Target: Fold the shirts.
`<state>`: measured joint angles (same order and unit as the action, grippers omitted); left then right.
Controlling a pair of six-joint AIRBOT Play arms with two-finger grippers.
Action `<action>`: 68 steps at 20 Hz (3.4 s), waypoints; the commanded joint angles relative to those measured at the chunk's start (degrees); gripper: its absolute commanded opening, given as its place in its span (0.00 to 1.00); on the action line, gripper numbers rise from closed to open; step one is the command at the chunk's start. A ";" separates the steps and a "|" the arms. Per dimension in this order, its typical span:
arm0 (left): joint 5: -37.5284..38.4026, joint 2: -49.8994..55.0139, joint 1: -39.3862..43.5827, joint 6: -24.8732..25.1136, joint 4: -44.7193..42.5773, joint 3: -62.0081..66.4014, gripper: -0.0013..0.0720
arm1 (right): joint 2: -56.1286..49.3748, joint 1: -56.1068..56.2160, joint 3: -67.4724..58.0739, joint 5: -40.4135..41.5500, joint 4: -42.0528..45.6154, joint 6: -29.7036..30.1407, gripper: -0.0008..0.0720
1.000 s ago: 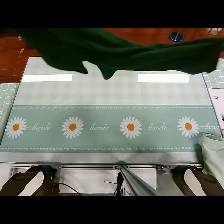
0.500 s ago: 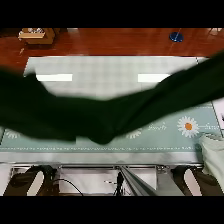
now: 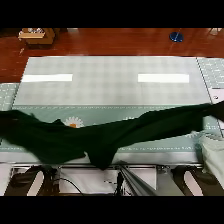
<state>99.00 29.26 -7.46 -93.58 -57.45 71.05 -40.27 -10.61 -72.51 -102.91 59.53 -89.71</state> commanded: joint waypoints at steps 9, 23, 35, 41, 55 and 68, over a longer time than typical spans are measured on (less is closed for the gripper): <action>-36.92 24.41 0.00 15.61 6.69 -28.04 0.07 | -27.21 7.63 14.08 29.05 4.04 3.41 0.04; -37.86 35.43 -3.98 25.24 13.00 -27.80 0.86 | -30.58 7.56 14.08 41.88 15.15 3.39 0.04; -21.24 35.58 -5.35 24.22 -3.91 -31.50 0.96 | -30.58 7.56 14.08 41.20 15.58 3.39 0.04; -17.53 35.58 -2.45 25.00 -3.89 -35.34 0.97 | -30.58 7.56 14.08 40.24 15.58 3.39 0.04; -24.48 43.50 3.67 21.11 -2.62 -39.56 0.94 | -30.58 7.58 14.08 38.01 15.47 3.37 0.04; -22.86 31.71 5.20 19.02 -0.42 -21.59 0.07 | -22.71 7.56 13.88 32.94 15.72 4.52 0.03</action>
<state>73.08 67.20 -2.26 -74.56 -58.35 42.94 -67.02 -3.03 -58.48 -69.54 75.02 -85.91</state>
